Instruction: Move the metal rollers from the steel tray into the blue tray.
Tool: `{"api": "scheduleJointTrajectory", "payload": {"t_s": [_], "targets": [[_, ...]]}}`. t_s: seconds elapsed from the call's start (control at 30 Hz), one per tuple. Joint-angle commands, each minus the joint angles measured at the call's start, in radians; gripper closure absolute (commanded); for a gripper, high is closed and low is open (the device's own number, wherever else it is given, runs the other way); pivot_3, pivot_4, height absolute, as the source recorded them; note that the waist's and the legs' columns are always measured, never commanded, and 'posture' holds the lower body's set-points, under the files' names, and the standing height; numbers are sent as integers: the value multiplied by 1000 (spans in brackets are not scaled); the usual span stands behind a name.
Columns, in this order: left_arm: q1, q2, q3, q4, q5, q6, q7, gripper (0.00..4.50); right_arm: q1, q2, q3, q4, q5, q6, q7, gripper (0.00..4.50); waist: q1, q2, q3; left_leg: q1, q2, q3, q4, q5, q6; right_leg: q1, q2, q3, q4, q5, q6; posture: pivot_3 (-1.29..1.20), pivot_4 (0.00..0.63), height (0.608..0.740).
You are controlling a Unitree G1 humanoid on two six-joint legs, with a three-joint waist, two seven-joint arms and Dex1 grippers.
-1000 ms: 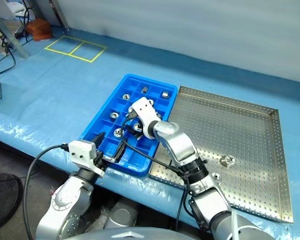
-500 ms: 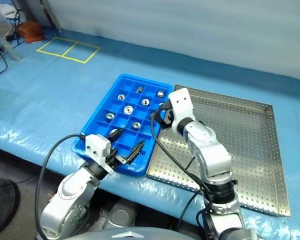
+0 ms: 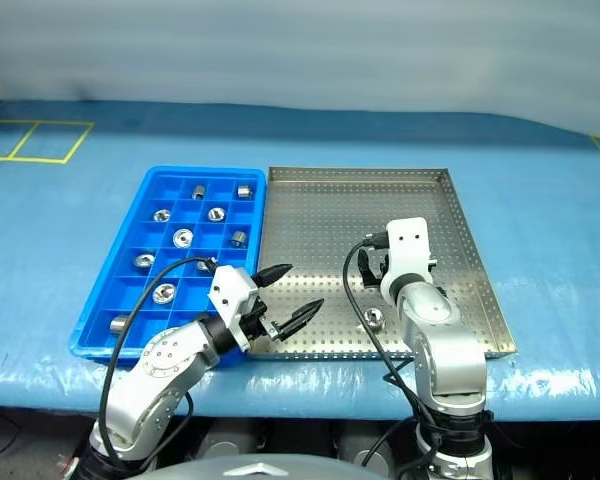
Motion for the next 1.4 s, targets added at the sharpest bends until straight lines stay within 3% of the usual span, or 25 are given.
{"api": "scheduleJointTrajectory", "payload": {"t_s": [0.03,0.53,0.83,1.1,1.4], "targets": [[-15,2,-12,-10,-11,-1,-17,0,17,17,-17,-14,-3,-7,-24,44,-6,0,0,0,0,0,0,0,0,0,0,0,1,0,0,95,150,740],[-21,-8,-25,-14,-18,23,-11,0,-3,66,-43,121,23,5,-24,44,-14,0,0,1,0,3,1,0,0,0,0,3,2,0,1,125,150,740],[0,-28,-15,-20,-9,1,25,0,-67,32,-4,98,19,27,-14,2867,-10,0,0,1,0,3,0,0,0,0,0,3,2,0,1,160,150,740],[48,-72,35,-41,23,-44,130,0,-222,-25,57,75,60,41,62,2865,3,0,0,1,0,3,0,0,0,0,0,4,2,1,1,245,150,740],[167,-127,105,-104,40,-93,251,0,-361,-57,187,137,114,3,182,2865,52,0,0,0,-1,1,-1,0,0,-1,0,2,0,1,1,390,150,740]]}}
